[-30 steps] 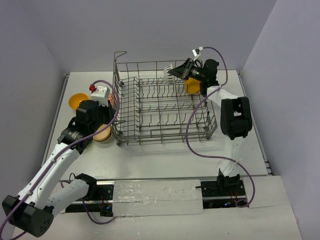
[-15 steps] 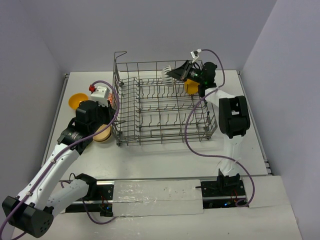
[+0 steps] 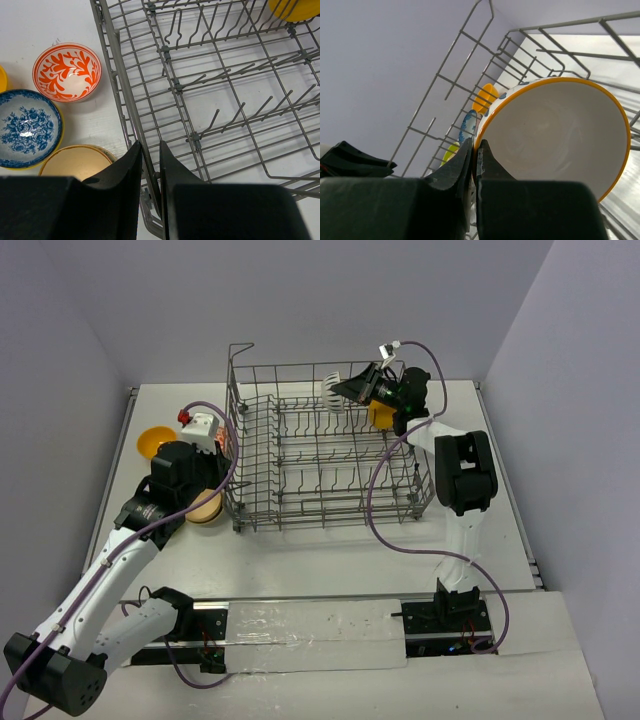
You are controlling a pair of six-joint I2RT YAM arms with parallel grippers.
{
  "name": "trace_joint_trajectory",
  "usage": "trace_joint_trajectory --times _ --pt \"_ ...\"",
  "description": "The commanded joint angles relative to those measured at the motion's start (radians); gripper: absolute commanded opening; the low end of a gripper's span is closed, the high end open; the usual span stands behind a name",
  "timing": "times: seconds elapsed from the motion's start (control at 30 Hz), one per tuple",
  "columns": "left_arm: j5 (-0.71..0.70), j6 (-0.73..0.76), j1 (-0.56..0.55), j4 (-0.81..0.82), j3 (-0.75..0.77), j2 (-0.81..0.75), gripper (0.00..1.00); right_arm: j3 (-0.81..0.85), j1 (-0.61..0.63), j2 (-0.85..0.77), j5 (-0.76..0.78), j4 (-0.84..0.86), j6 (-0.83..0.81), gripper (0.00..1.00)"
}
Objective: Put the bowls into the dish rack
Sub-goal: Turn the bowl upside down over the dish rack.
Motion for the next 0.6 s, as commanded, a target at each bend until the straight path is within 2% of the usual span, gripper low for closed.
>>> trace_joint_trajectory --times 0.0,0.2,0.37,0.5,0.57 --pt "0.076 0.043 -0.004 -0.009 -0.009 -0.023 0.0 -0.03 0.006 -0.028 0.013 -0.04 -0.06 0.0" --pt "0.075 0.043 -0.004 -0.01 -0.011 -0.025 0.0 -0.032 0.003 -0.051 0.039 -0.152 -0.138 0.07" --pt "0.073 0.043 -0.004 -0.01 -0.012 -0.028 0.0 -0.033 0.001 -0.053 0.045 -0.166 -0.138 0.04" --pt "0.073 0.043 -0.004 -0.009 -0.014 -0.031 0.0 -0.036 0.001 -0.052 0.036 -0.163 -0.132 0.08" --pt "0.076 0.043 -0.004 -0.009 -0.014 -0.031 0.0 -0.041 0.001 -0.053 0.033 -0.151 -0.127 0.04"
